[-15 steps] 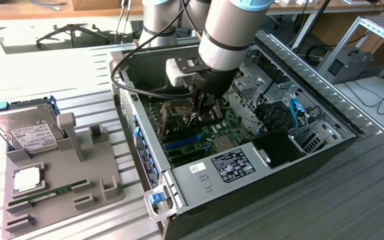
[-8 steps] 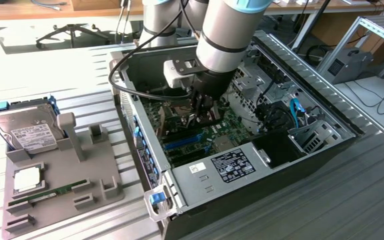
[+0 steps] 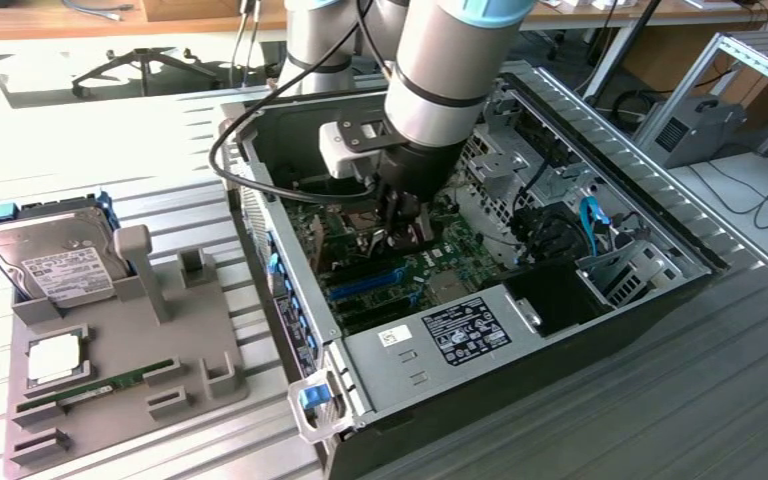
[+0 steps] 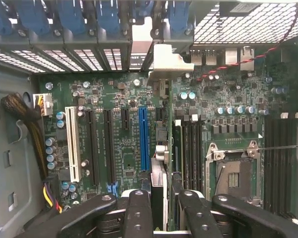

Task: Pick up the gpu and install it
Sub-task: 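Insert the gpu into the slot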

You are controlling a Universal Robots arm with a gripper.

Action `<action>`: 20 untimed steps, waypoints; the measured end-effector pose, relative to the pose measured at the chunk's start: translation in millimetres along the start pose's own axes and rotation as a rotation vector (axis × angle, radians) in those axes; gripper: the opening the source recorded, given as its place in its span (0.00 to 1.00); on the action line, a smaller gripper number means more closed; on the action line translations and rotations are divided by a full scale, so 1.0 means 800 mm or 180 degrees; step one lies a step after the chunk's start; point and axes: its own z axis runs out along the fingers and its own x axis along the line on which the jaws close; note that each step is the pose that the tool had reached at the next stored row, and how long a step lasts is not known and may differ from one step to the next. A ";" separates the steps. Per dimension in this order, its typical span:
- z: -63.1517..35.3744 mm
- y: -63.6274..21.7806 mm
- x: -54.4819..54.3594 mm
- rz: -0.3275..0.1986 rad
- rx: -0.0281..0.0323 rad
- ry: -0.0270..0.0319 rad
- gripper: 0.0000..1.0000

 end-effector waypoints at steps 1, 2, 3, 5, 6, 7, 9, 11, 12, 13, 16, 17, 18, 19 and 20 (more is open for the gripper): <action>0.000 0.001 0.000 0.0000 0.0000 0.0000 0.26; 0.000 0.002 0.000 0.0000 0.0000 0.0000 0.26; 0.000 0.003 0.000 0.0000 0.0000 0.0000 0.26; 0.001 0.004 0.000 0.0000 0.0000 0.0000 0.26; 0.001 0.005 0.000 0.0000 0.0000 0.0000 0.26; 0.001 0.005 0.000 -0.0001 0.0000 0.0000 0.26; 0.001 0.006 0.000 -0.0001 0.0000 0.0000 0.26; 0.001 0.007 0.000 -0.0001 0.0000 0.0000 0.26; 0.001 0.007 0.000 -0.0001 0.0000 0.0000 0.26; 0.001 0.008 0.000 -0.0002 0.0000 0.0000 0.26; 0.001 0.009 0.001 -0.0004 0.0000 0.0000 0.26; 0.001 0.009 0.001 -0.0028 -0.0003 0.0001 0.26; 0.001 0.009 0.001 -0.0064 -0.0007 0.0002 0.26; 0.001 0.009 0.001 -0.0106 -0.0011 0.0002 0.26; 0.001 0.009 0.001 -0.0146 -0.0015 0.0002 0.26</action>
